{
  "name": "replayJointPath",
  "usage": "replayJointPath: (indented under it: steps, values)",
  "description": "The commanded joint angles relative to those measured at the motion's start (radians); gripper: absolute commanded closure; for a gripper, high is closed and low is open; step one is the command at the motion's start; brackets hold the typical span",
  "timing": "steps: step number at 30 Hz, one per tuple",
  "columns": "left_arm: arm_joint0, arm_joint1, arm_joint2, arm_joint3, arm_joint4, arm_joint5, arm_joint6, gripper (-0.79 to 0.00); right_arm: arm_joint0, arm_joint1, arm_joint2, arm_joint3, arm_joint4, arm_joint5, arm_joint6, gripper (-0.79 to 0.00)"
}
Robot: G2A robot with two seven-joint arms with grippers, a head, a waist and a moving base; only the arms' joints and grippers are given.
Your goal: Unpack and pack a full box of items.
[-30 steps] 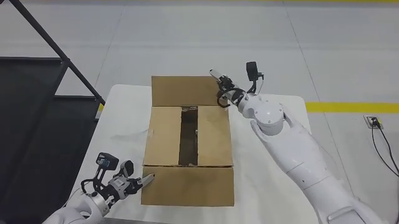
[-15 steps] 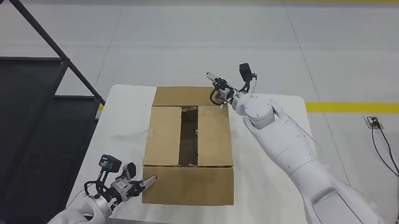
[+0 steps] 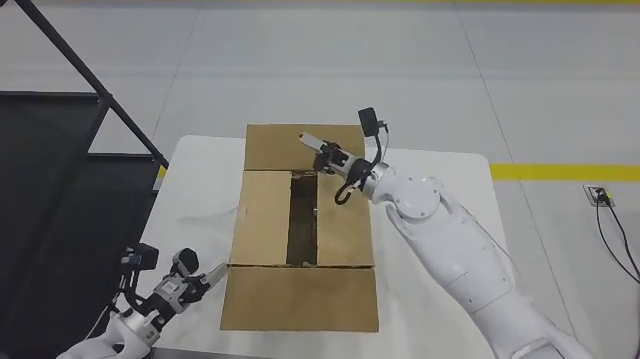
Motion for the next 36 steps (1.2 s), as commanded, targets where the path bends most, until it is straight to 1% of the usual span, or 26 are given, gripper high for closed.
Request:
replayJointPath:
  steps: [1, 3, 6, 8, 10, 13, 17, 27, 30, 33, 36]
  values:
    - [0.009, 0.001, -0.025, -0.005, -0.04, 0.004, 0.005, -0.785, -0.068, 0.02, 0.044, -0.113, -0.014, 0.022, 0.031, -0.785]
    - [0.017, 0.002, -0.055, -0.006, -0.071, 0.009, 0.012, -0.785, -0.143, 0.043, 0.098, -0.219, -0.017, 0.04, 0.085, -0.785]
    - [0.017, 0.002, -0.086, 0.01, -0.12, 0.025, 0.025, -0.785, -0.244, 0.067, 0.162, -0.335, -0.056, 0.069, 0.096, -0.785]
    - [0.014, 0.002, -0.099, 0.017, -0.126, 0.032, 0.029, -0.785, -0.29, 0.075, 0.181, -0.378, -0.07, 0.09, 0.093, -0.785]
    - [0.014, 0.003, -0.104, 0.022, -0.13, 0.028, 0.026, -0.785, -0.312, 0.076, 0.181, -0.395, -0.073, 0.11, 0.091, -0.785]
    - [0.014, 0.003, -0.108, 0.024, -0.139, 0.025, 0.022, -0.785, -0.305, 0.069, 0.149, -0.372, -0.084, 0.134, 0.069, -0.785]
    - [0.015, 0.003, -0.105, 0.024, -0.154, 0.04, 0.01, -0.785, -0.255, 0.05, 0.091, -0.304, -0.102, 0.191, 0.013, -0.785]
    - [0.015, 0.003, -0.105, 0.024, -0.154, 0.04, 0.01, -0.785, -0.255, 0.05, 0.091, -0.304, -0.102, 0.191, 0.013, -0.785]
    - [0.011, 0.002, -0.091, 0.018, -0.145, 0.045, 0.012, -0.785, -0.28, 0.048, 0.083, -0.304, -0.106, 0.181, -0.009, -0.785]
    - [-0.008, 0.001, -0.067, 0.015, -0.119, 0.069, 0.008, -0.785, -0.255, 0.033, 0.054, -0.266, -0.069, 0.177, -0.019, -0.785]
    - [-0.017, 0.001, -0.049, 0.005, -0.078, 0.073, 0.014, -0.785, -0.201, 0.013, 0.002, -0.207, -0.063, 0.171, -0.006, -0.785]
